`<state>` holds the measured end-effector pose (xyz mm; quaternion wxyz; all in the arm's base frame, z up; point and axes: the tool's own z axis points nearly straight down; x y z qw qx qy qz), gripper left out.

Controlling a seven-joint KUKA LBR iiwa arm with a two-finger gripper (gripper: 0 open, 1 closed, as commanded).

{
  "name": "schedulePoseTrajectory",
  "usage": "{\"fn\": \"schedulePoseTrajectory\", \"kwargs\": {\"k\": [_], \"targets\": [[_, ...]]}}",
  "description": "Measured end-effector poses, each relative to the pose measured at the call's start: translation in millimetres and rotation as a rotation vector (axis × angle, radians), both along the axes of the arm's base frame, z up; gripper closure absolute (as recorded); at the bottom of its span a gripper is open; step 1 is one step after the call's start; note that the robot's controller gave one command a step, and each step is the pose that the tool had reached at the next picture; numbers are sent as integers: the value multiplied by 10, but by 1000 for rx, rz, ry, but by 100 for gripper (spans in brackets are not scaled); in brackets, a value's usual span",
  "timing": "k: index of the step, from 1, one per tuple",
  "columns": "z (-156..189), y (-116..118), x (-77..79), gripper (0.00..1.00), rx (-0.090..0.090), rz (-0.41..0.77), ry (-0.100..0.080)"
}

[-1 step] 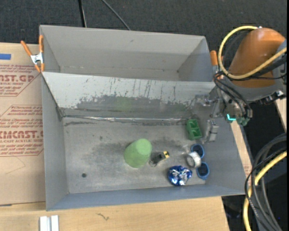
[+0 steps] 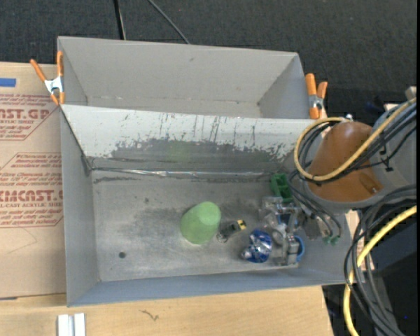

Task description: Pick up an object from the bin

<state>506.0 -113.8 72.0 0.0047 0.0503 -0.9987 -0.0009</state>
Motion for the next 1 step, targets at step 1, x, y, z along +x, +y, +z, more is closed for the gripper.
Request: {"fn": "schedulePoseTrajectory", "kwargs": {"k": [1], "targets": [[-19, 402, -122, 0, 0, 326, -15]]}}
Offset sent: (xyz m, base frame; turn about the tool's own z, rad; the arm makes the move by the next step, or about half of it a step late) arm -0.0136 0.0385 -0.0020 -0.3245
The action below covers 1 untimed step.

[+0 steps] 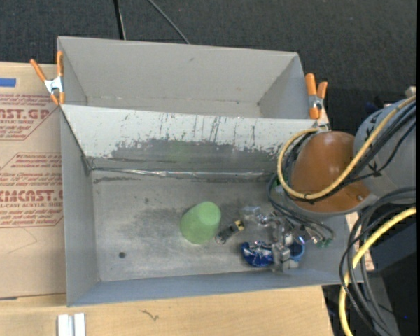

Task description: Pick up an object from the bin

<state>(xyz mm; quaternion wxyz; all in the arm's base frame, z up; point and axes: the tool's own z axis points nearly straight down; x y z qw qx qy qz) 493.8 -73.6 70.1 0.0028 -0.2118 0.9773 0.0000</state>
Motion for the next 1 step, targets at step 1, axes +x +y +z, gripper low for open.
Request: {"fn": "schedulePoseTrajectory", "kwargs": {"k": [1], "targets": [[148, 152, 95, 0, 0, -24, 3]]}}
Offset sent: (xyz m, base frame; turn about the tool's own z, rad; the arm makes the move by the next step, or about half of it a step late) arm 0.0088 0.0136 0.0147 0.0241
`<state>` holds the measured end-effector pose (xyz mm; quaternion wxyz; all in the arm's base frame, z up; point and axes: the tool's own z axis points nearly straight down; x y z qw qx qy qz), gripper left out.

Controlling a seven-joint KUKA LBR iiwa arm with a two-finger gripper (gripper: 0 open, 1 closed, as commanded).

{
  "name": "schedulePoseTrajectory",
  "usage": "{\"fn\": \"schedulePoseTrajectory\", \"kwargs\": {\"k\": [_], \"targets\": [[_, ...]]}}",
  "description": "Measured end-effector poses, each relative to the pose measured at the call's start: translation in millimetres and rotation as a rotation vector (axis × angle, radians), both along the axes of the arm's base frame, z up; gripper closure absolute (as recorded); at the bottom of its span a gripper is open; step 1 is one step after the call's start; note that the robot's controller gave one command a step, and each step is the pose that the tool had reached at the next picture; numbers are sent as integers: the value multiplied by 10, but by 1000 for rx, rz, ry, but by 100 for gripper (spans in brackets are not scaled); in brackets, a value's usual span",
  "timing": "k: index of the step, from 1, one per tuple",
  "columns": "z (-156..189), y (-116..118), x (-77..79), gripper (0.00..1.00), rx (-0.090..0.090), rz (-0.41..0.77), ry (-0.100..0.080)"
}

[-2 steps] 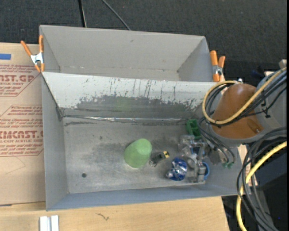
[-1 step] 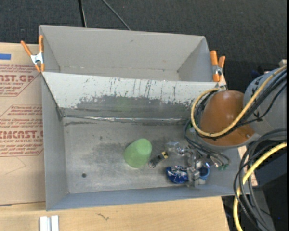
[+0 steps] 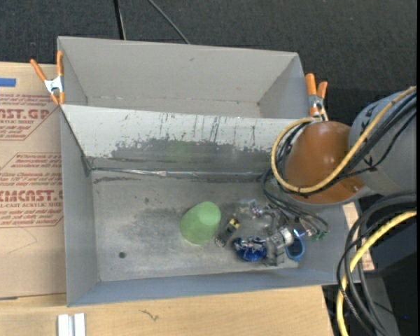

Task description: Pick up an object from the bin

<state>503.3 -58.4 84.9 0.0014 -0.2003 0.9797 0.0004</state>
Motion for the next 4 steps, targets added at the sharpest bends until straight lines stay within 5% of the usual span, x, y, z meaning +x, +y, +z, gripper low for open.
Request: {"fn": "schedulePoseTrajectory", "kwargs": {"k": [1, 2, 3, 4], "targets": [[-1, -9, -4, 100, -1, -1, 0], [-1, -8, -4, 0, -1, 0, 1], [-131, 478, -106, 0, 0, 161, -2], [-131, 467, -116, 100, -1, 158, 1]]}}
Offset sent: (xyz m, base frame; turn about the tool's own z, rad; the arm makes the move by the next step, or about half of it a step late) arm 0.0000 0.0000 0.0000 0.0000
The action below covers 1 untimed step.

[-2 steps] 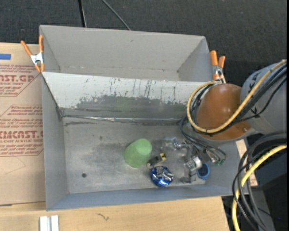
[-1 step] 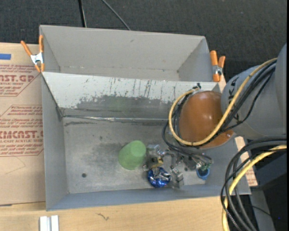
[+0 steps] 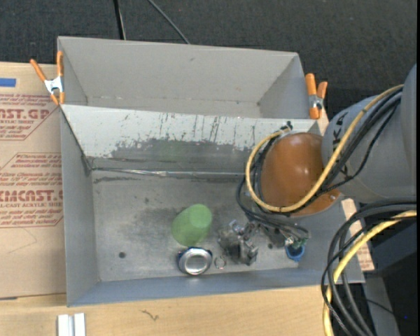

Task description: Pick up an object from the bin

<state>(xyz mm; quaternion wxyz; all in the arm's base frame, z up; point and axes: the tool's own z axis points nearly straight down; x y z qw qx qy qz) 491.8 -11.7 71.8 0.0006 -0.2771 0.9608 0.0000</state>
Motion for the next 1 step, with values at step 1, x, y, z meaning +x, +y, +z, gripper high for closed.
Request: {"fn": "schedulePoseTrajectory", "kwargs": {"k": [1], "targets": [[1315, 344, 171, 100, 1, 49, -6]]}}
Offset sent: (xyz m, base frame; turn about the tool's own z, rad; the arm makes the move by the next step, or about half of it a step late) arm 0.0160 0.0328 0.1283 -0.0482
